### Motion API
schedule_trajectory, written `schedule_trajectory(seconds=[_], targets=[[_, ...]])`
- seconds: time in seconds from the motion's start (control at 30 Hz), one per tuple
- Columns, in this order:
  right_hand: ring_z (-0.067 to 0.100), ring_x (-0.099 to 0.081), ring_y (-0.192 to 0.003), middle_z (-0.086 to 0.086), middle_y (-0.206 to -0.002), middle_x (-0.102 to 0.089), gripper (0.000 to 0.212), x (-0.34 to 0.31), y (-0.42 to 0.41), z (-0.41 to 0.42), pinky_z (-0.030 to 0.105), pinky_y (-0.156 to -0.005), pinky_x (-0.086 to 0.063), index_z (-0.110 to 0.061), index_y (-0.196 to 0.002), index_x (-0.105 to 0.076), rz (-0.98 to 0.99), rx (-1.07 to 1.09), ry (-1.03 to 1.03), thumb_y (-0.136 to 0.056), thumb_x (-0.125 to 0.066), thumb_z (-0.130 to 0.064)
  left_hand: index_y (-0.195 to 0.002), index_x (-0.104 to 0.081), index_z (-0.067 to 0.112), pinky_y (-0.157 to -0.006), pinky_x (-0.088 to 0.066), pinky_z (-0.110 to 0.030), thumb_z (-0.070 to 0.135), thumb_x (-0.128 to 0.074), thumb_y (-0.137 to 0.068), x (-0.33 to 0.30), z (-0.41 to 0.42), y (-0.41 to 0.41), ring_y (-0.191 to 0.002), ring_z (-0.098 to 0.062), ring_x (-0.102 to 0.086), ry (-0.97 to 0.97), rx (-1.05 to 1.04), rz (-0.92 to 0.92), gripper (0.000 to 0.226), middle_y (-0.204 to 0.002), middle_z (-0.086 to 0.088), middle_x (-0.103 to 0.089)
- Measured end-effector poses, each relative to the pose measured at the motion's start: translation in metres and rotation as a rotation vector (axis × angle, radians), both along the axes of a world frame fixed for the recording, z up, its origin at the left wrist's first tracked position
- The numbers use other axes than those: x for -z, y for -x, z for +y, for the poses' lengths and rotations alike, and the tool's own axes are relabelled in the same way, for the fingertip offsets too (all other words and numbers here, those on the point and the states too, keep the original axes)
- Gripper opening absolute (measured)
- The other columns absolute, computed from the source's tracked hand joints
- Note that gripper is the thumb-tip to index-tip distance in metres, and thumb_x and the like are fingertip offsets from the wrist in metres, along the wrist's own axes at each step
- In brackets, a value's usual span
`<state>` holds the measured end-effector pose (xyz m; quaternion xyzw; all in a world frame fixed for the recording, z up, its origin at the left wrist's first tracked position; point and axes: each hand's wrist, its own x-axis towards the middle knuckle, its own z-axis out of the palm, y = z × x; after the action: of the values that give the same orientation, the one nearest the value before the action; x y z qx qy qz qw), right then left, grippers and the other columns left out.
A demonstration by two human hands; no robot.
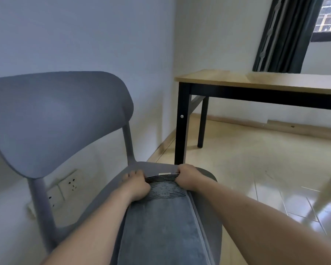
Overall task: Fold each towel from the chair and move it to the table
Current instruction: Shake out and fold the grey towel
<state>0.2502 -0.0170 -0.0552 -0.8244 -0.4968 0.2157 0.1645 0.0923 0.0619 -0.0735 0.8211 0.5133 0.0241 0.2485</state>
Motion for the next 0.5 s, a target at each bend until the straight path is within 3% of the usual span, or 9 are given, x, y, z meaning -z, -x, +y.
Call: schedule_trajectory(seconds=[0.1, 0.23, 0.27, 0.33, 0.37, 0.43, 0.5], targets=[[0.023, -0.056, -0.089, 0.007, -0.095, -0.057, 0.013, 0.0, 0.001, -0.007, 0.023, -0.061, -0.043, -0.012, -0.095, -0.055, 0.1, -0.016, -0.025, -0.085, -0.053, -0.004, -0.128, -0.041, 0.015, -0.104, -0.035, -0.037, 0.014, -0.039, -0.084, 0.002, 0.001, 0.006, -0.127, -0.029, -0.032, -0.03, 0.084, 0.053, 0.044, -0.136, -0.011, -0.038], [0.019, -0.055, -0.093, 0.006, -0.117, -0.053, 0.043, -0.012, 0.014, -0.037, 0.025, -0.069, -0.047, -0.019, -0.125, -0.048, 0.172, -0.086, 0.041, -0.085, -0.059, -0.007, -0.092, -0.044, 0.018, -0.084, -0.044, -0.033, 0.017, -0.041, -0.091, -0.011, -0.02, 0.025, -0.095, -0.02, -0.048, -0.137, 0.238, -0.024, 0.003, -0.111, -0.003, -0.037], [0.018, -0.055, -0.09, 0.004, -0.113, -0.054, 0.038, -0.018, 0.017, -0.047, 0.024, -0.067, -0.047, -0.019, -0.119, -0.051, 0.158, -0.11, 0.044, -0.084, -0.059, -0.008, -0.088, -0.042, 0.019, -0.083, -0.046, -0.034, 0.018, -0.041, -0.091, -0.019, -0.029, 0.031, -0.09, -0.019, -0.049, -0.182, 0.275, -0.044, 0.003, -0.106, 0.0, -0.036], [0.013, -0.053, -0.081, -0.002, -0.093, -0.054, 0.017, -0.036, 0.025, -0.071, 0.02, -0.061, -0.043, -0.022, -0.09, -0.054, 0.114, -0.143, 0.013, -0.082, -0.059, -0.008, -0.085, -0.044, 0.019, -0.083, -0.048, -0.037, 0.022, -0.044, -0.088, -0.042, -0.051, 0.045, -0.087, -0.018, -0.051, -0.258, 0.35, -0.059, 0.004, -0.1, 0.004, -0.036], [0.011, -0.051, -0.077, -0.005, -0.085, -0.052, 0.019, -0.047, 0.029, -0.084, 0.02, -0.06, -0.041, -0.024, -0.079, -0.05, 0.094, -0.151, -0.006, -0.081, -0.06, -0.008, -0.084, -0.046, 0.019, -0.082, -0.049, -0.037, 0.024, -0.045, -0.085, -0.056, -0.062, 0.053, -0.087, -0.018, -0.053, -0.284, 0.391, -0.055, 0.005, -0.098, 0.006, -0.038], [0.01, -0.048, -0.072, -0.005, -0.079, -0.05, 0.019, -0.073, 0.04, -0.114, 0.022, -0.06, -0.039, -0.022, -0.073, -0.048, 0.056, -0.179, -0.016, -0.079, -0.061, -0.01, -0.084, -0.049, 0.017, -0.078, -0.048, -0.035, 0.024, -0.046, -0.083, -0.09, -0.089, 0.067, -0.086, -0.019, -0.054, -0.319, 0.46, 0.0, 0.008, -0.093, 0.006, -0.045], [0.015, -0.05, -0.075, -0.001, -0.081, -0.053, 0.01, -0.099, 0.052, -0.144, 0.026, -0.063, -0.039, -0.017, -0.079, -0.053, -0.006, -0.23, 0.017, -0.079, -0.062, -0.013, -0.083, -0.049, 0.015, -0.074, -0.045, -0.033, 0.02, -0.046, -0.082, -0.125, -0.118, 0.079, -0.084, -0.02, -0.052, -0.387, 0.523, 0.033, 0.006, -0.088, 0.003, -0.048]])
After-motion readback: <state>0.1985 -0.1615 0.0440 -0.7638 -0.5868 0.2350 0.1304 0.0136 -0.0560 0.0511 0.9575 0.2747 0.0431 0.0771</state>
